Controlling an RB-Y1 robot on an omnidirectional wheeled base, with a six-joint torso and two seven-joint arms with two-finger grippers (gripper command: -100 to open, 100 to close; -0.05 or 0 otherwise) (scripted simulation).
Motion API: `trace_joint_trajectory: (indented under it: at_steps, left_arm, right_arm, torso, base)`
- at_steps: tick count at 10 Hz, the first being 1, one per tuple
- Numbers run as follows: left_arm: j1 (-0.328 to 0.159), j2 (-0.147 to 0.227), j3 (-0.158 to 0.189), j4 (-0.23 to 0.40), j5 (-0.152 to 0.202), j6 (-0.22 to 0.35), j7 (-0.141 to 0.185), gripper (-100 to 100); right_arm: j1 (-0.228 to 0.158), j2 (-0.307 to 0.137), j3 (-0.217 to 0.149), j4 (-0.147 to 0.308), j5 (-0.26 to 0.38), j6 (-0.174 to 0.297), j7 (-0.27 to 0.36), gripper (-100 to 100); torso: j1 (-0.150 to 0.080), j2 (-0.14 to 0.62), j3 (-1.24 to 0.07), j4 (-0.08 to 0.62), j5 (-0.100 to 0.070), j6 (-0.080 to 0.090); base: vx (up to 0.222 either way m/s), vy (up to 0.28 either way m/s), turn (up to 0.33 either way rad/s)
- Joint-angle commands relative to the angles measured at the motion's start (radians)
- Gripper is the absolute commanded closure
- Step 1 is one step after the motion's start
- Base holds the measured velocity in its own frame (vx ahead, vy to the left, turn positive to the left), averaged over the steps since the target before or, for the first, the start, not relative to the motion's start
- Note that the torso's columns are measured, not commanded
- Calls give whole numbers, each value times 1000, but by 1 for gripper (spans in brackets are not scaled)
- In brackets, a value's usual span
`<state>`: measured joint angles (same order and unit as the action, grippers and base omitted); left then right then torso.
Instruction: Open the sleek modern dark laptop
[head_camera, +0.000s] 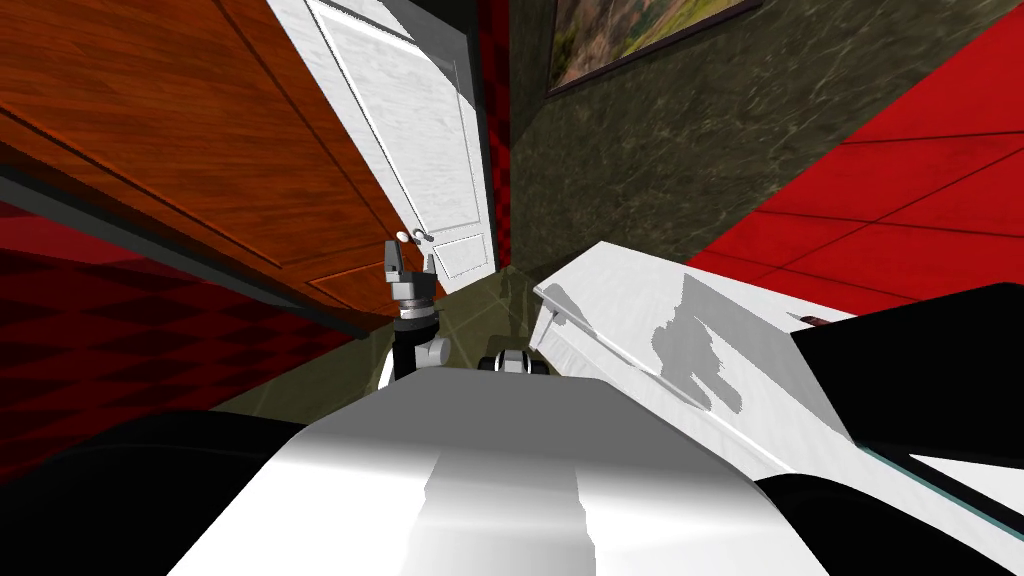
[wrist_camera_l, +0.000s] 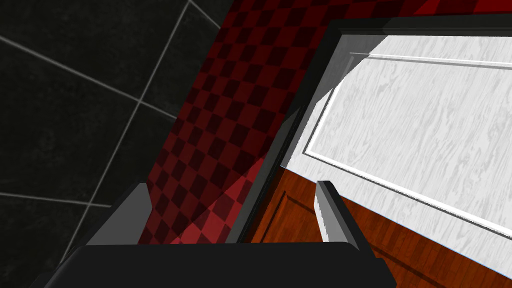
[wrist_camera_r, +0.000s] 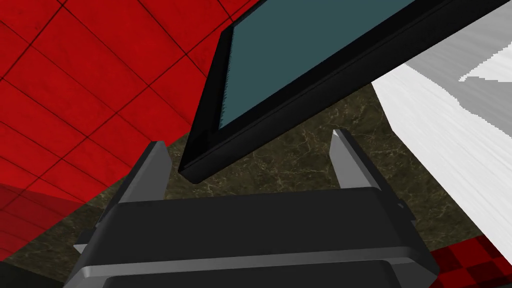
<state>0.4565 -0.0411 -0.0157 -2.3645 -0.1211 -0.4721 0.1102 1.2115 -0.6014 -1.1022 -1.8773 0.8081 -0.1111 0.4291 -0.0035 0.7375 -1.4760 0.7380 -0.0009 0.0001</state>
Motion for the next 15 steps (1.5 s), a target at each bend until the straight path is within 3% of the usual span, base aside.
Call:
trace_joint_trajectory:
  at_steps: [1, 3, 10, 11, 15]
  left_arm:
    - [0, 0, 0, 0, 0, 0, 0, 0]
    - [0, 0, 0, 0, 0, 0, 0, 0]
    - [0, 0, 0, 0, 0, 0, 0, 0]
    - [0, 0, 0, 0, 0, 0, 0, 0]
    - [0, 0, 0, 0, 0, 0, 0, 0]
  right_arm:
    - [1, -1, -1, 0, -1, 0, -2, 100]
    - [-9, -11, -4, 27, -59, -12, -58, 100]
    - [-30, -34, 0, 87, -195, -47, -190, 100]
    - [-26, -40, -5, 73, -184, -39, -179, 100]
    - [-101, -32, 37, 147, -283, -63, -265, 100]
  torso:
    - [2, 1, 0, 0, 0, 0]
    - [0, 3, 5, 0, -8, -1]
    - [-9, 5, 6, 1, -10, 5]
    - [-8, 5, 5, 1, -9, 5]
    - [-7, 3, 6, 0, -11, 2]
  base:
    - [7, -15, -9]
    - [-45, -49, 2]
    - [-62, -37, 2]
    - [-21, -17, 10]
    - [-90, -56, 24]
